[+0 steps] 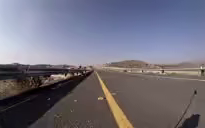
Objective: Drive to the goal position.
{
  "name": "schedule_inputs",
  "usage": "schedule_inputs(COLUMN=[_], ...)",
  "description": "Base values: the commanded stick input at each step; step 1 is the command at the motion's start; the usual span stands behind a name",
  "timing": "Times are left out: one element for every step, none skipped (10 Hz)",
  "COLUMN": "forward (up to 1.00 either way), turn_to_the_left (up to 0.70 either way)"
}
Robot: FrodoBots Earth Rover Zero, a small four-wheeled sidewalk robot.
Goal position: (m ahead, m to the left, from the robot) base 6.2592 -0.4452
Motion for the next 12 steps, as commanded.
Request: schedule_inputs(forward=[0.85,0.85,0.85,0.85,0.85,0.85,0.02,-0.48,-0.58,-0.64,-0.68,-0.68], turn_to_the_left=[0.0,0.0,0.0,0.0,0.0,0.0,0.0,0.0,0.0,0.0,0.0,0.0])
